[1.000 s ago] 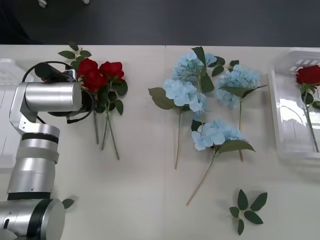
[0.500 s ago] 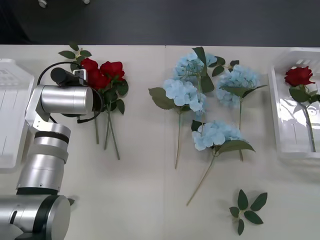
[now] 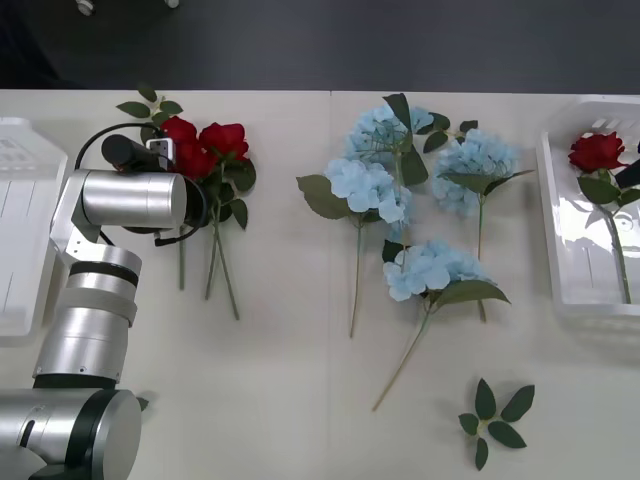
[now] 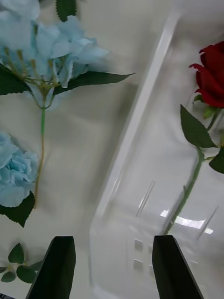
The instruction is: Put the red flowers into the right box and the blue flowers into the left box
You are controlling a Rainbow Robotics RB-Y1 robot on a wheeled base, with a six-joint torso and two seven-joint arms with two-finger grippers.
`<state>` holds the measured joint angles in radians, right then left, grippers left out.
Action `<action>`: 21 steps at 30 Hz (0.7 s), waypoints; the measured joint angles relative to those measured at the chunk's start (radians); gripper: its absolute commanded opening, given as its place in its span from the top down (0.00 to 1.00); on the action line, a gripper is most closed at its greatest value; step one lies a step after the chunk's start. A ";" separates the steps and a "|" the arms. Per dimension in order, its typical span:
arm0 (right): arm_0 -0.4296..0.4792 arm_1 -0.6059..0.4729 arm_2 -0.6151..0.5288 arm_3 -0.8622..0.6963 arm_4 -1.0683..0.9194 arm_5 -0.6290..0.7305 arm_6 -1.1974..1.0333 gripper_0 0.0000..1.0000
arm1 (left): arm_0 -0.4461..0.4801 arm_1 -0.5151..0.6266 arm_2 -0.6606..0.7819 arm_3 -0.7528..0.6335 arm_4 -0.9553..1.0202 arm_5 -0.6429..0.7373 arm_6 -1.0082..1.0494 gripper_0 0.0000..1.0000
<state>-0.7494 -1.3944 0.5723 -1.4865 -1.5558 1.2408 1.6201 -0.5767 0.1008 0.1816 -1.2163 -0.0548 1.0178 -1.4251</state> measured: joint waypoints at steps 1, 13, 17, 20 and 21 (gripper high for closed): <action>0.001 0.000 0.000 -0.019 0.000 -0.001 0.000 0.52 | 0.000 0.000 0.000 -0.002 0.000 0.004 0.000 1.00; 0.121 0.000 0.000 -0.330 -0.016 -0.240 0.000 0.52 | 0.142 0.011 0.000 -0.420 0.127 0.153 0.000 1.00; 0.183 0.000 0.000 -0.429 -0.016 -0.391 0.000 0.52 | 0.214 0.029 0.002 -0.562 0.205 0.177 0.000 1.00; 0.226 0.000 0.000 -0.491 -0.016 -0.479 0.000 0.52 | 0.268 0.032 0.016 -0.658 0.284 0.179 0.000 1.00; 0.236 0.000 0.000 -0.507 -0.016 -0.497 0.000 0.52 | 0.284 0.032 0.023 -0.687 0.312 0.179 0.000 1.00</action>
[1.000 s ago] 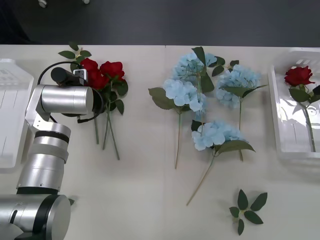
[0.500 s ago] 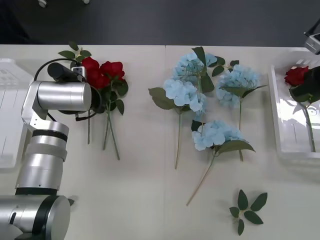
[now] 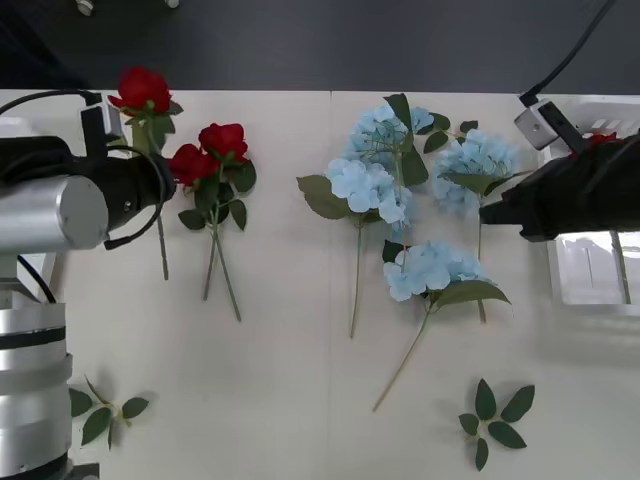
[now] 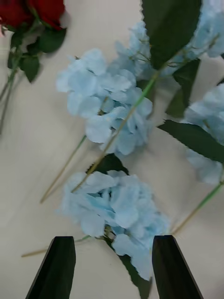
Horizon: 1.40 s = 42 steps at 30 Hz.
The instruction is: Put the red flowers into the right box and the blue flowers into the left box
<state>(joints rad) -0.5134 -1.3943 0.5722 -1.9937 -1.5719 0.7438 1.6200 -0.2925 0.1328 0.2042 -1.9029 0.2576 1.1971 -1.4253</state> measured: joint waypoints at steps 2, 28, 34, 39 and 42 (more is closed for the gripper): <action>0.017 0.000 0.000 -0.034 0.000 -0.050 0.000 0.52 | 0.035 0.000 0.013 -0.058 0.080 0.000 0.000 1.00; 0.277 0.261 0.004 -0.158 -0.003 -0.350 0.427 0.52 | 0.174 0.017 0.163 -0.162 1.161 0.137 -0.807 1.00; 0.278 0.327 0.107 -0.158 -0.020 -0.407 0.512 0.52 | 0.174 0.017 0.165 -0.099 1.400 0.240 -1.064 1.00; 0.244 0.393 0.213 -0.158 0.016 -0.457 0.520 0.52 | 0.174 0.017 0.164 0.048 1.566 0.299 -1.121 1.00; 0.218 0.426 0.260 -0.158 0.024 -0.485 0.520 0.52 | 0.174 0.017 0.159 0.139 1.661 0.333 -1.219 1.00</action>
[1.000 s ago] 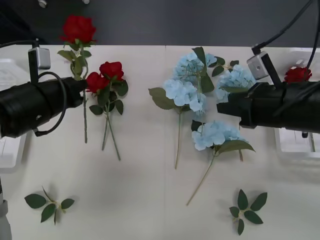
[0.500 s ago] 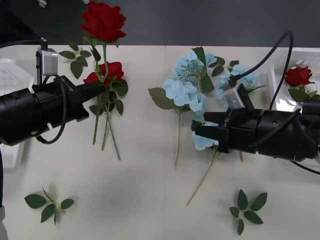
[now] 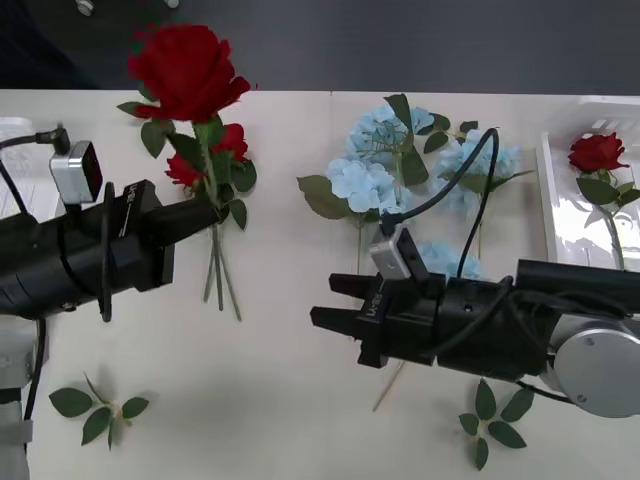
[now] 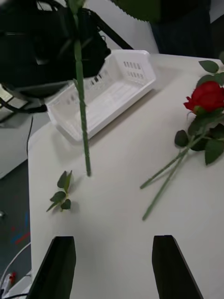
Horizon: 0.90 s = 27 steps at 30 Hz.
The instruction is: Put the red flowers into the right box and the blue flowers into the left box
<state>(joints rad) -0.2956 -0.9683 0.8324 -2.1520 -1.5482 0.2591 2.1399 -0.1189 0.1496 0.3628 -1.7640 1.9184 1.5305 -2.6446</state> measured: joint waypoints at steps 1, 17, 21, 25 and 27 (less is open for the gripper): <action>-0.008 0.011 0.011 0.000 0.001 -0.006 0.000 0.52 | 0.000 0.000 -0.006 0.029 0.023 0.015 -0.045 1.00; -0.124 0.223 0.050 0.168 0.071 -0.012 0.000 0.52 | -0.085 -0.033 -0.051 0.213 0.094 0.147 -0.074 1.00; -0.158 0.223 0.074 0.176 0.054 -0.012 0.000 0.52 | -0.088 -0.061 -0.051 0.213 0.092 0.147 -0.074 1.00; -0.168 0.223 0.074 0.176 0.032 0.016 0.000 0.52 | -0.089 -0.084 -0.051 0.213 0.071 0.147 -0.074 1.00; -0.169 0.223 0.074 0.176 0.022 0.021 0.000 0.52 | -0.089 -0.091 -0.051 0.213 0.067 0.146 -0.074 1.00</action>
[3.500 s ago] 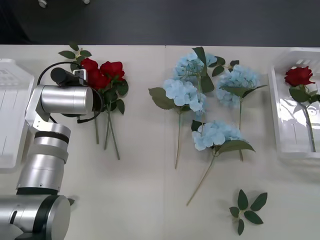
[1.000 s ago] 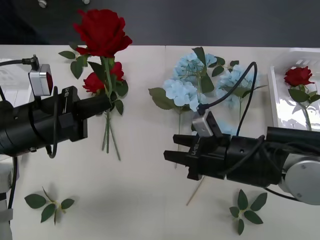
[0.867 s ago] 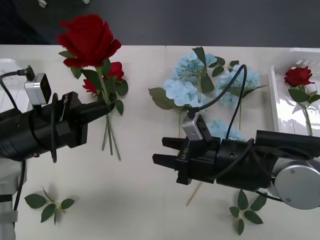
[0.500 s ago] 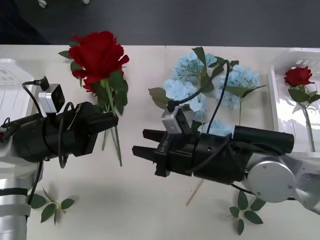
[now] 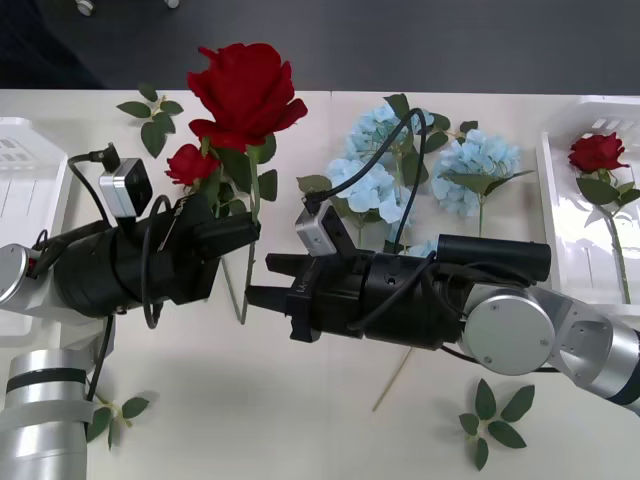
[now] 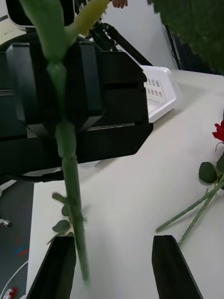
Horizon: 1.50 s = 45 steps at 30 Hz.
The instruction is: Put the red flowers into the right box and the blue flowers into the left box
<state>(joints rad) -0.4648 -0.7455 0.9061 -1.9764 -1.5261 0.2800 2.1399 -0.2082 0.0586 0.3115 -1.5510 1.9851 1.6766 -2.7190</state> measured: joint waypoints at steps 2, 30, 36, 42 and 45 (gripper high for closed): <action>0.000 0.000 0.000 0.000 -0.001 0.000 0.000 0.52 | 0.000 -0.003 0.000 0.000 0.000 -0.001 0.000 1.00; -0.061 0.069 0.024 0.069 -0.027 0.029 0.000 1.00 | -0.001 -0.003 -0.024 0.000 0.000 -0.031 0.000 1.00; -0.061 0.069 0.025 0.069 -0.027 0.029 0.000 1.00 | -0.001 -0.003 -0.024 0.000 0.000 -0.032 0.000 1.00; -0.061 0.069 0.025 0.069 -0.027 0.028 0.000 1.00 | -0.001 -0.003 -0.024 0.000 0.000 -0.032 0.000 0.92; -0.061 0.069 0.025 0.069 -0.028 0.027 0.000 1.00 | -0.001 -0.003 -0.024 0.000 0.000 -0.033 0.000 0.61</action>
<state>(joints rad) -0.5255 -0.6764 0.9307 -1.9070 -1.5539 0.3070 2.1399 -0.2088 0.0552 0.2876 -1.5510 1.9852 1.6437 -2.7190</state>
